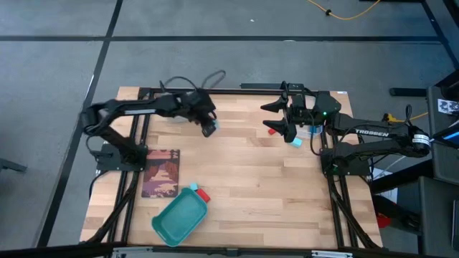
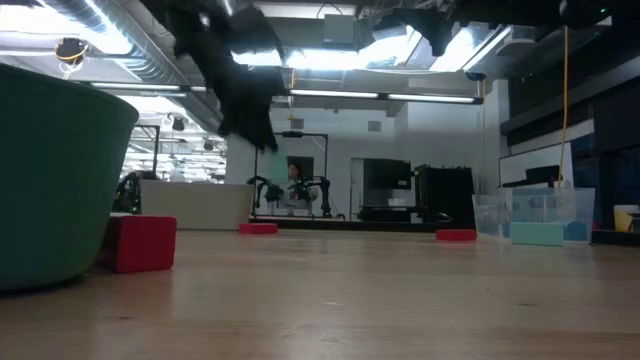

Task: Sort & place blocks by color
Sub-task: Put the top left light blue block into the gray bin

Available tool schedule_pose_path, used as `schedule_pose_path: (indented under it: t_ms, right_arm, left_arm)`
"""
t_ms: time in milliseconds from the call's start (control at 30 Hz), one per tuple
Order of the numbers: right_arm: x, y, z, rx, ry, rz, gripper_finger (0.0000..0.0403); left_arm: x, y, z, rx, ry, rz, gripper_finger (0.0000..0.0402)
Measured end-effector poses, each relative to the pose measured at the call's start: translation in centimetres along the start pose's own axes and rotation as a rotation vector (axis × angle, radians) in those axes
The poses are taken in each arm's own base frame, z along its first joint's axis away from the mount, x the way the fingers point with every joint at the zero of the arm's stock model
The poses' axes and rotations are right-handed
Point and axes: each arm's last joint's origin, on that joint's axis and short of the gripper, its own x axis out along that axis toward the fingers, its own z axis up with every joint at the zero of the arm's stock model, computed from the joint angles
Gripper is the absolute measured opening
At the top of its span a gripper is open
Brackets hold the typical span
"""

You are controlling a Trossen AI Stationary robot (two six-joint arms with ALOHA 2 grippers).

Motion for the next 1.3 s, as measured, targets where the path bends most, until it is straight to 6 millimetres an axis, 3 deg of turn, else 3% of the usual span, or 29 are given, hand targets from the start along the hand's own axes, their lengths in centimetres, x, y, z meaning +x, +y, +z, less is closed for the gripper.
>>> schedule_pose_path:
  t_ms: [200,367,600,800,1300]
  right_arm:
    - [0.0,0.0,0.0,0.026,0.000,0.001,0.0320]
    - [0.0,0.0,0.0,0.052,0.001,0.001,0.0320]
    - [0.0,0.0,0.0,0.052,0.002,0.002,0.0320]
    - [0.0,0.0,0.0,0.052,0.001,0.002,0.0320]
    - [0.0,0.0,-0.1,0.054,0.009,0.001,0.0320]
  left_arm:
    - [-6.9,-1.3,1.3,0.010,-0.300,-0.061,0.0046]
    - [-9.7,-2.4,0.1,-0.003,-0.557,-0.133,0.0046]
    - [-9.7,-3.8,-3.0,-0.013,-0.856,-0.347,0.0046]
    - [-9.1,-4.9,-5.3,0.035,-0.970,-0.497,0.0046]
    - [-9.0,-5.2,-5.5,0.027,-0.972,-0.494,0.0046]
